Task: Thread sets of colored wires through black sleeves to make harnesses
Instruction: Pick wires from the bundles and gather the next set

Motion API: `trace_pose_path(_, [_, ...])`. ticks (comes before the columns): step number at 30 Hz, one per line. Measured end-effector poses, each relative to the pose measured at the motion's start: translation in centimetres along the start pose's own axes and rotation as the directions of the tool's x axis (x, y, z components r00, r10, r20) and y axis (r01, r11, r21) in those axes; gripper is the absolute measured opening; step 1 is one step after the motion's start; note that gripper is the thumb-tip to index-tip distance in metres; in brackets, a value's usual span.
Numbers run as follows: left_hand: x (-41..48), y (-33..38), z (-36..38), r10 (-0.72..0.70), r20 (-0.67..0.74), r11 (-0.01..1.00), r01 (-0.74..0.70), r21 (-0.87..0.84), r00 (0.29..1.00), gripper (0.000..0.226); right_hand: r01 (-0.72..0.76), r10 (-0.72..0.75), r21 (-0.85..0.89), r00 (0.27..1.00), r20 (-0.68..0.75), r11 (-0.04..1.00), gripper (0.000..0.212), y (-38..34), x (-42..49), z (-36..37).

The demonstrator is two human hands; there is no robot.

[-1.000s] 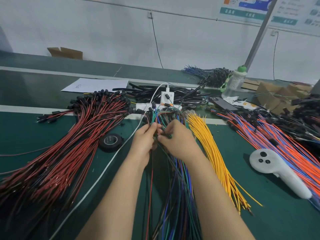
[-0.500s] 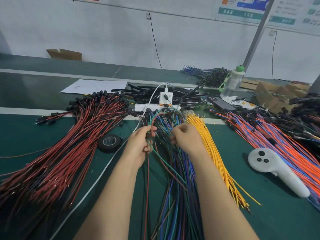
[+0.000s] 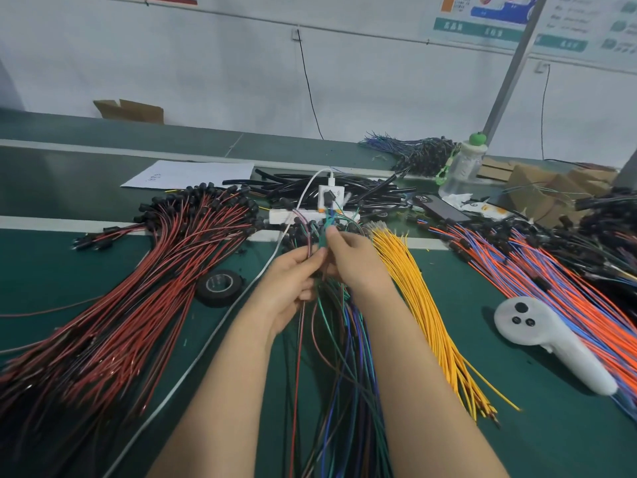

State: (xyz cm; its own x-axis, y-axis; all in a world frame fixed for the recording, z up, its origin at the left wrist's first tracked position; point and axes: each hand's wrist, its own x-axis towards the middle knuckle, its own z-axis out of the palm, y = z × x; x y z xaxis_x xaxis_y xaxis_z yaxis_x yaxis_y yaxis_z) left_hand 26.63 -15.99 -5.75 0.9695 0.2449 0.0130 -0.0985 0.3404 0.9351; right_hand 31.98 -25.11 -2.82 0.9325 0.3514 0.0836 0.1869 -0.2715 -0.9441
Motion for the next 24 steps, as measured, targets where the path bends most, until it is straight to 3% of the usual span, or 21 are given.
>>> trace_pose_path(4, [-0.3, 1.0, 0.0, -0.009, 0.035, 0.991, 0.004, 0.135, 0.999, 0.017, -0.053, 0.054, 0.356, 0.999, 0.006, 0.933, 0.023, -1.1, 0.4, -0.7])
trace_pose_path(12, [-0.5, 1.1, 0.0, 0.026, -0.011, 0.955, -0.022, 0.297, 1.000, 0.013, -0.088, 0.096, 0.423, 0.995, 0.002, 0.902, 0.017, 0.2, 1.0, -1.8])
trace_pose_path(15, [-0.5, 1.3, 0.5, -0.024, 0.007, 0.944, 0.020, 0.329, 1.000, 0.014, -0.125, 0.104, 0.475, 0.992, 0.070, 0.871, 0.019, 0.0, 0.3, -1.4])
trace_pose_path(18, [-0.5, 2.1, 0.7, -0.051, -0.029, 0.957, 0.057, 0.285, 0.998, 0.024, -0.092, 0.061, 0.514, 0.995, 0.078, 0.853, 0.023, -1.0, 0.0, -1.5])
trace_pose_path(21, [-0.1, 3.6, 0.0, -0.064, -0.163, 0.995, 0.076, 0.069, 0.984, 0.037, -0.047, 0.042, 0.648, 0.999, 0.023, 0.760, 0.018, -2.8, -0.1, -2.8])
trace_pose_path(23, [-0.1, 4.7, 0.0, -0.106, -0.153, 0.994, 0.101, -0.041, 0.983, 0.037, 0.022, -0.018, 0.547, 1.000, -0.012, 0.837, 0.018, -4.1, -0.2, -3.2])
trace_pose_path(24, [-0.1, 5.0, 0.4, -0.120, -0.117, 0.992, 0.115, -0.048, 0.986, 0.035, 0.066, -0.059, 0.368, 0.998, -0.030, 0.927, 0.022, -4.8, -0.3, -2.8])
